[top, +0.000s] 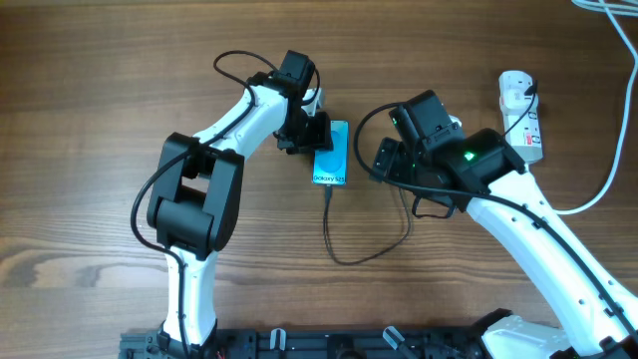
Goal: Plug charger to phone and switch on socket
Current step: 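Open the left gripper off the phone and lift both grippers away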
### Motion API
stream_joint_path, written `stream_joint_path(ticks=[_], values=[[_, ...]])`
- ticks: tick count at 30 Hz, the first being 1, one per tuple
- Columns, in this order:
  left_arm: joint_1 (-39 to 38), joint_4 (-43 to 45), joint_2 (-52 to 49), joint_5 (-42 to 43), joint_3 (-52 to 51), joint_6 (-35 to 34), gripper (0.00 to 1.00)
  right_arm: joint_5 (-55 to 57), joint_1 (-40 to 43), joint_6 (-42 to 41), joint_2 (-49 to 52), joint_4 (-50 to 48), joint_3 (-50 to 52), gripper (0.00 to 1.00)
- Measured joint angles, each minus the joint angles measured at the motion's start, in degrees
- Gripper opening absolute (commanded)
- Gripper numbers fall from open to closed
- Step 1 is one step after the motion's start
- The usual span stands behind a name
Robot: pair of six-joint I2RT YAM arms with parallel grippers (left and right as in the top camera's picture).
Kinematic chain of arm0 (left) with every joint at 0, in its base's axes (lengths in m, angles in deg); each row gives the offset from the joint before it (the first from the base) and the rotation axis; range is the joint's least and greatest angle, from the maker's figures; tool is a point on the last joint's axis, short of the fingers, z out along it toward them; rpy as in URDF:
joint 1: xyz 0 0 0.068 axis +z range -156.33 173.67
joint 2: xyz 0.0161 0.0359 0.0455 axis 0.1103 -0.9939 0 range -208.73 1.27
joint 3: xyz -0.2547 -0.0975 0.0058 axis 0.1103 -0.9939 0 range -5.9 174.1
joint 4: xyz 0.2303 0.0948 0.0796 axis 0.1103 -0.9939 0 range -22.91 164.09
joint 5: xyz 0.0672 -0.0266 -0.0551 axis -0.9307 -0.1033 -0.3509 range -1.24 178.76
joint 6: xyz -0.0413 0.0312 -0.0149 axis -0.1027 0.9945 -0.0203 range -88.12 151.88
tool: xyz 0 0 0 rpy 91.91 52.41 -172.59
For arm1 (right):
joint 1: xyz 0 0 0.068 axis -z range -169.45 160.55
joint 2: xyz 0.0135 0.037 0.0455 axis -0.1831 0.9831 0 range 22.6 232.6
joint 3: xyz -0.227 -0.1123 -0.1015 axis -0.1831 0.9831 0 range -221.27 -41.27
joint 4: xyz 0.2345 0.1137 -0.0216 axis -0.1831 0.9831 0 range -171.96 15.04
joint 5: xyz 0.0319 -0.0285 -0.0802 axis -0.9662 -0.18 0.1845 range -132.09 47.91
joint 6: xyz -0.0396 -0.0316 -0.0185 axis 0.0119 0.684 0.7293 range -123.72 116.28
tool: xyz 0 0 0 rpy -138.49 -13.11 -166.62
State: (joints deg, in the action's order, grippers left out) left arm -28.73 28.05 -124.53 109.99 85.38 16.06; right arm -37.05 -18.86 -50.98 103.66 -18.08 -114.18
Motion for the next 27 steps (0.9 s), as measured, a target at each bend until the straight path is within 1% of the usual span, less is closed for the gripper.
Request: stream_joint_path(ticks=[1, 2, 4, 6, 8, 10, 12, 14, 15, 17, 19, 21, 25, 27], values=[[0.0, 0.0, 0.0, 0.0, 0.0, 0.0, 0.54, 0.0, 0.0, 0.0, 0.0, 0.1, 0.0, 1.00], [0.0, 0.0, 0.0, 0.0, 0.0, 0.0, 0.59, 0.0, 0.0, 0.0, 0.0, 0.3, 0.0, 1.00], [0.0, -0.3, 0.0, 0.1, 0.0, -0.1, 0.99, 0.0, 0.0, 0.0, 0.0, 0.5, 0.0, 1.00], [-0.1, -2.1, 0.4, -0.2, 0.6, 0.0, 1.00, 0.0, 0.0, 0.0, 0.0, 0.7, 0.0, 1.00], [0.4, -6.7, 0.9, -1.3, 1.2, 0.0, 1.00, 0.0, 0.0, 0.0, 0.0, 0.7, 0.0, 1.00], [1.6, -8.9, 1.7, -2.0, 2.0, -0.3, 1.00, 0.0, 0.0, 0.0, 0.0, 0.7, 0.0, 1.00], [3.3, -9.5, 6.1, -2.6, 2.7, -2.5, 1.00, -0.7, 0.0, 0.0, 0.0, 0.4, 0.0, 1.00], [4.3, -10.2, 13.1, -5.0, 3.6, -5.7, 1.00, -2.7, 0.0, 0.0, 0.0, -0.1, 0.0, 1.00], [4.5, -11.1, 16.3, -7.3, 4.1, -7.5, 1.00, -3.5, 0.0, 0.0, 0.0, -0.1, 0.0, 1.00], [4.5, -15.0, 22.3, -14.7, 4.8, -10.7, 1.00, -4.0, 0.0, 0.0, 0.0, -0.1, 0.0, 1.00], [4.5, -18.0, 22.9, -20.7, 4.9, -12.1, 1.00, -5.0, 0.0, 0.0, 0.0, -0.5, 0.0, 1.00], [4.5, -18.1, 22.5, -22.7, 4.9, -12.5, 1.00, -5.3, 0.0, 0.0, 0.0, -0.7, 0.0, 1.00], [4.5, -18.3, 22.5, -24.3, 4.8, -12.9, 1.00, -5.3, 0.0, 0.0, 0.0, 0.2, 0.0, 1.00], [4.5, -18.2, 22.5, -23.3, 4.8, -13.7, 1.00, -5.4, 0.0, 0.0, 0.0, 0.4, 0.0, 1.00]])
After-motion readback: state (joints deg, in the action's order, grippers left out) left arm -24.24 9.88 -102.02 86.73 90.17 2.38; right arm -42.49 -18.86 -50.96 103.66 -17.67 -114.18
